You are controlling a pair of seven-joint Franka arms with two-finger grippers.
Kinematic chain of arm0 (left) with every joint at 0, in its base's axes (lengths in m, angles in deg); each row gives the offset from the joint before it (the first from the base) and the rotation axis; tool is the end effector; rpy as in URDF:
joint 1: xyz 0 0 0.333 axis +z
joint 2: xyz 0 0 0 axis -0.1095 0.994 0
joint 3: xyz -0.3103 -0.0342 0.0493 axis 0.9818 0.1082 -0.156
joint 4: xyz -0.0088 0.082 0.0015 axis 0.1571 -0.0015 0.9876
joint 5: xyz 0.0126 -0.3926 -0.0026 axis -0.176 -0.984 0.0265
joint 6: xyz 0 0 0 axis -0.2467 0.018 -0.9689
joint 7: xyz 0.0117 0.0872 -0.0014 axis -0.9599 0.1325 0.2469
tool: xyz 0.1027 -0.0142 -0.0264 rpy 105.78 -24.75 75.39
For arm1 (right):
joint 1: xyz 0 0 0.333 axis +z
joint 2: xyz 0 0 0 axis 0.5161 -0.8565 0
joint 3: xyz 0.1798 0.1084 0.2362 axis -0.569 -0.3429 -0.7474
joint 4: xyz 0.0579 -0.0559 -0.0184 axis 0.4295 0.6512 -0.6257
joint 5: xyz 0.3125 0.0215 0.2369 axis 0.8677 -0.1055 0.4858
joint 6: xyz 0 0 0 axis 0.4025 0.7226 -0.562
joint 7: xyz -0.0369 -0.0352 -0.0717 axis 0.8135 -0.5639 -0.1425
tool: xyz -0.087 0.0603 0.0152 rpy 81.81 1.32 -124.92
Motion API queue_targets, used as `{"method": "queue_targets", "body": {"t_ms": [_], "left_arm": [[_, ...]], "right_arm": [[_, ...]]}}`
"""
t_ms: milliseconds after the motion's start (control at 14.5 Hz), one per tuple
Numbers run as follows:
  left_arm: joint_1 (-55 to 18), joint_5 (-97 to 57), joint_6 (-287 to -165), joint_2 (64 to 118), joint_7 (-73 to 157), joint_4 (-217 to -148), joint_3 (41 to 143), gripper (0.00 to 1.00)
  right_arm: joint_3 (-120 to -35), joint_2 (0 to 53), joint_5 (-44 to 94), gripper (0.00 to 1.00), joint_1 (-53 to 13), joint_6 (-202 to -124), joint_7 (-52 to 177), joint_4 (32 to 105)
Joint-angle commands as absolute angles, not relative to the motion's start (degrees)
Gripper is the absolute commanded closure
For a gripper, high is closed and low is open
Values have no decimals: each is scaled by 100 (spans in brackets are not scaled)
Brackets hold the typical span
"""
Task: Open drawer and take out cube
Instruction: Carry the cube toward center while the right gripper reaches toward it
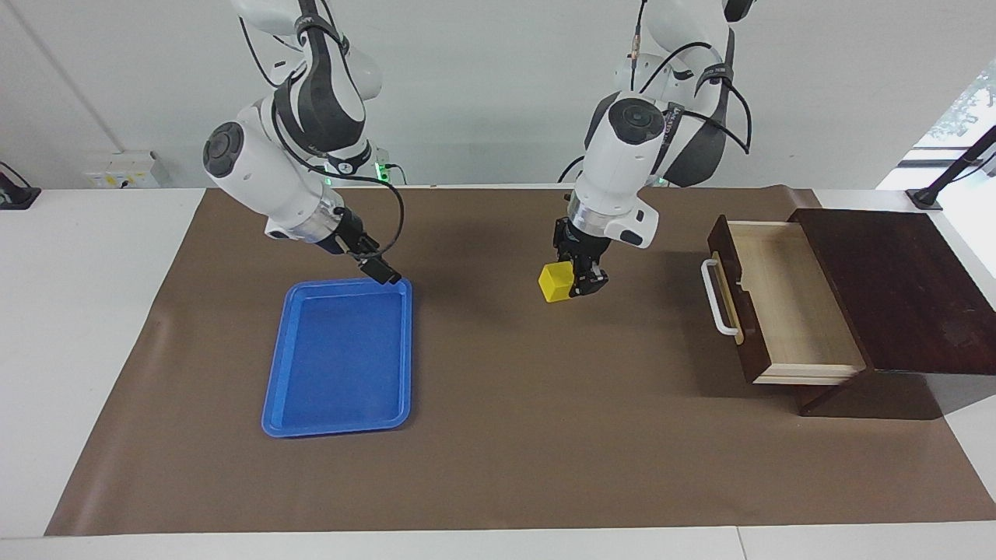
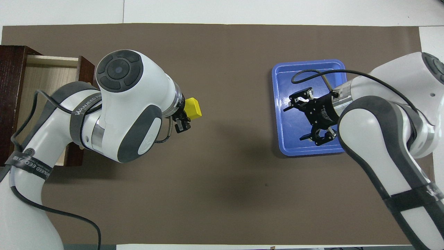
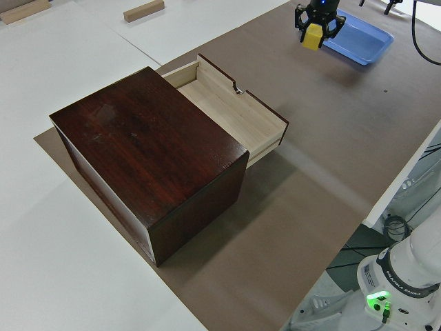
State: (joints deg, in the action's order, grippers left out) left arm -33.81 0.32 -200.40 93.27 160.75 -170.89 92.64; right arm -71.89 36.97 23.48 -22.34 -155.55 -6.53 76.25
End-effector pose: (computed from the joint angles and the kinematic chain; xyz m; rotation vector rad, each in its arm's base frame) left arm 0.5384 -0.3297 0.4722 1.8690 2.4327 -0.1334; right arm 0.5545 0.1353 0.4413 -2.3796 1.4252 0.5065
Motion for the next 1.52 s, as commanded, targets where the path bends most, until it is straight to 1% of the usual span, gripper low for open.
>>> {"method": "queue_targets", "body": {"t_ms": [0, 207, 276, 415, 484, 691, 898, 1244, 1451], "left_arm": [[-3546, 260, -20150, 9192, 16177, -17259, 9157, 100], [-3599, 278, -20159, 9297, 16203, -17215, 9157, 100], [-3608, 287, -20176, 9298, 16203, -17258, 9157, 100], [-3695, 523, -20141, 9324, 16203, -17250, 9157, 100], [-3801, 585, -20132, 9411, 16203, -17259, 9157, 100], [-3811, 586, -20124, 9474, 16230, -17224, 9157, 100], [-3819, 595, -20150, 9482, 16230, -17241, 9165, 100], [-3924, 604, -20097, 9474, 16230, -17285, 9165, 100], [-3986, 604, -20141, 9474, 16230, -17311, 9174, 100]], "right_arm": [[-7177, 3671, 2856, 0, -1922, -16100, -1183, 7940], [-7177, 3610, 3445, 0, -1746, -16225, -1429, 8073], [-7177, 3531, 3620, 0, -1710, -16234, -1553, 8073], [-7168, 3285, 4034, 0, -1413, -16321, -1624, 8020], [-7177, 3197, 4070, 0, -1298, -16548, -1781, 7985], [-7177, 2864, 4402, 0, -1156, -16638, -2046, 7573], [-7168, 2328, 4448, 0, -797, -16700, -2265, 6941], [-7186, 2221, 4483, 0, -665, -16673, -2275, 6789], [-7186, 1993, 4589, 0, -673, -16673, -2572, 6430]]}}
